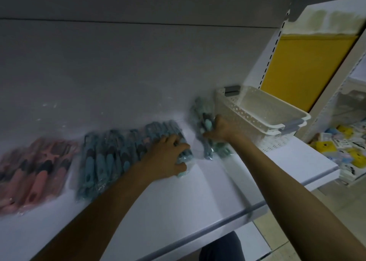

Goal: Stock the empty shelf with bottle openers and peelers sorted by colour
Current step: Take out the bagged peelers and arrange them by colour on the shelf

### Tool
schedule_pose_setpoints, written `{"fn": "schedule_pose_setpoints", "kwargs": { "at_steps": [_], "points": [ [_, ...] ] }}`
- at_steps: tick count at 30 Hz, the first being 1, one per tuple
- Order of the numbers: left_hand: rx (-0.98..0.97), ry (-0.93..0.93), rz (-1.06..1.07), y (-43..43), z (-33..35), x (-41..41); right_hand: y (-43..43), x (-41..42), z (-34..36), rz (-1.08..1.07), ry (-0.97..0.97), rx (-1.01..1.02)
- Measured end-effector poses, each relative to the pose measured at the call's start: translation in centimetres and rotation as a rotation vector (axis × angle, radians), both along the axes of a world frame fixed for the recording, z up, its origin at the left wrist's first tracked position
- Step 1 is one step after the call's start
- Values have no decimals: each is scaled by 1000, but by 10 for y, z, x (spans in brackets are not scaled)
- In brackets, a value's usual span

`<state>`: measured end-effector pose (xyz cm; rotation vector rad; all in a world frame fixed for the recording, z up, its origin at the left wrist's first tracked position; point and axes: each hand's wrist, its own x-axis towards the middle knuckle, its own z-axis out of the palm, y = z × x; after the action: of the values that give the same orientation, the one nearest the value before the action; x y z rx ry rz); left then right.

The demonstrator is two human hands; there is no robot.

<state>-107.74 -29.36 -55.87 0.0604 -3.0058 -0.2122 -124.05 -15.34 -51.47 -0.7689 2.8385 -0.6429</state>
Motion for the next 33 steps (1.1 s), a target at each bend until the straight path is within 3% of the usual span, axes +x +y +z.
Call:
{"fn": "schedule_pose_setpoints", "kwargs": {
  "at_steps": [5,10,16,18,22,24,29,31,33],
  "points": [
    [375,118,20,4,3,8,4,2,-24,-41,-89,-67],
    [432,123,33,8,6,10,8,-6,-15,-68,-70,-172],
    [208,361,63,27,6,-9,10,-5,-14,-15,-153,6],
    [156,315,7,38,7,-19,9,-3,-14,-36,-182,-30],
    [4,203,-75,52,2,-32,20,-4,-13,-123,-392,-285],
    [-56,169,-114,55,2,-37,27,-5,-14,-128,-345,-318],
    [-362,94,-152,50,10,-50,34,-9,-5,-170,27,-220],
    [-366,82,-95,48,7,-50,32,-9,-5,-168,33,-181],
    [-351,67,-58,46,4,-49,27,-7,-9,-113,-77,-178]
  ]
}}
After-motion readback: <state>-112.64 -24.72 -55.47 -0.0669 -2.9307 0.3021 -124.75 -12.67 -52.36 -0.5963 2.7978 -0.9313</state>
